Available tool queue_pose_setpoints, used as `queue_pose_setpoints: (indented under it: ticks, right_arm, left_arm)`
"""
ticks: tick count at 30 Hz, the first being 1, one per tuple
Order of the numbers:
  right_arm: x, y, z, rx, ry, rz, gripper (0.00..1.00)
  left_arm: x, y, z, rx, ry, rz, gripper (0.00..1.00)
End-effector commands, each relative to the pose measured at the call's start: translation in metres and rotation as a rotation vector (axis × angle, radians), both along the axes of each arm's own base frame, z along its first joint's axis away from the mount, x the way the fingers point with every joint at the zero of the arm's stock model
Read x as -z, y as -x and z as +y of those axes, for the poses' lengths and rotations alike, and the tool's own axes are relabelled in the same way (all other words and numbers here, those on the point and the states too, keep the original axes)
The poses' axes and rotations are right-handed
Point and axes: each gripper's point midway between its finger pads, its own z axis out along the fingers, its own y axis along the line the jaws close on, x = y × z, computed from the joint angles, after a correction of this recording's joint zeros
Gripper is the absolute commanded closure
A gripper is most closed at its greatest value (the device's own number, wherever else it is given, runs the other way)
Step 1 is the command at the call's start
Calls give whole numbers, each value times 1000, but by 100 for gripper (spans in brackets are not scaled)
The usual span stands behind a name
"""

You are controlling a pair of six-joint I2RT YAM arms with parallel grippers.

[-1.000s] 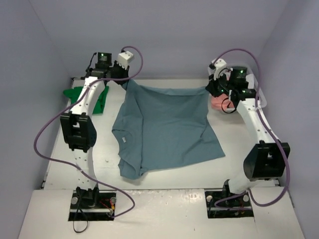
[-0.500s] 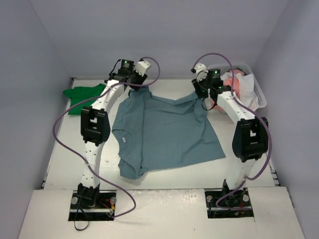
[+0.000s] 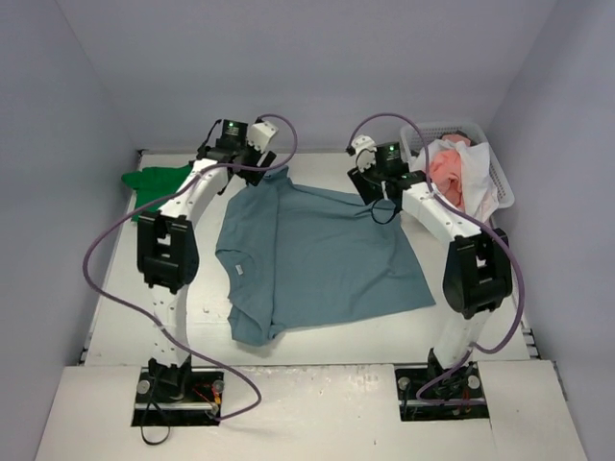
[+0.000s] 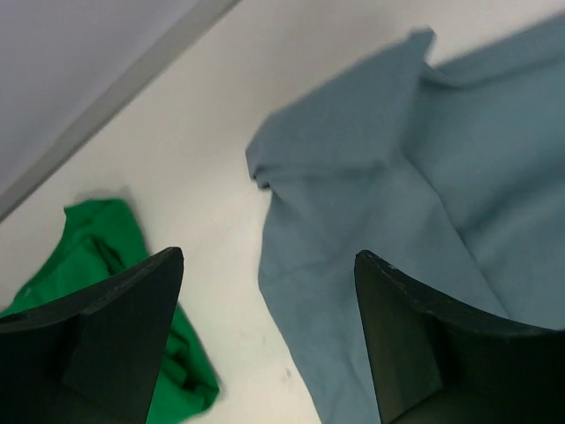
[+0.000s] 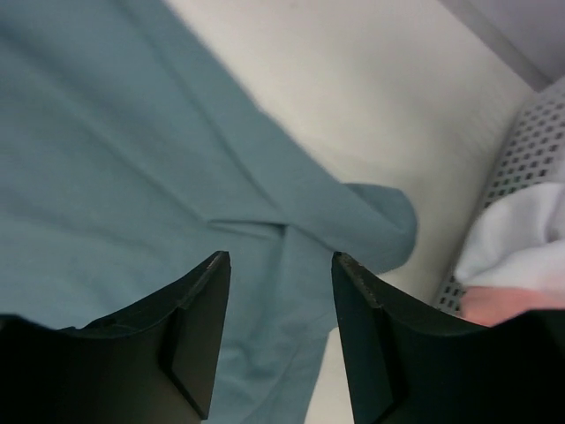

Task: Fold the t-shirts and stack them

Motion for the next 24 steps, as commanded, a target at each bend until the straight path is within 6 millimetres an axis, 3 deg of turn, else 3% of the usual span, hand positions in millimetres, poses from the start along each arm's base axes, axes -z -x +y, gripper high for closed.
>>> queue_pose_setpoints:
  ticks: [1,3,4,6,7,9,10,15,18,19,20,21,24]
  right_arm:
    - [-35,25,24,-105,-38,-39,54]
    - [-28,40,34,-161,-59,7,59]
    - [-22,45,38,-179,-67,37,63]
    - [-14,53,45,-198,-80,79,70]
    - [-7,55,46,-202,-77,100,80]
    - [-1,58,48,-206,-71,123,92]
    - [1,58,48,-204,-71,128,100]
    - [-1,63,51,-213,-86,138,100]
    - [-5,66,51,-217,-88,132,100]
    - [-8,67,49,-213,-89,126,100]
    - [-9,69,50,-215,-93,129,100]
    - [-10,70,50,-215,-94,125,100]
    - [-8,73,47,-214,-91,132,100]
  left_arm:
    - [-87,33,3,20,69,-130,27]
    - [-93,54,5,26,87,-118,27]
    - [-74,67,5,39,82,-61,27]
    - [-72,82,7,42,88,-44,27]
    - [-52,92,9,48,79,6,27]
    - [-42,102,10,53,74,28,27]
    - [-26,107,13,48,64,60,27]
    - [18,109,24,15,-1,145,32]
    - [40,103,32,-34,-39,213,46]
    - [53,102,35,-59,-50,248,55]
    - [54,93,40,-92,-55,252,62]
    - [55,95,41,-93,-58,262,62]
    - [65,92,45,-126,-68,302,77]
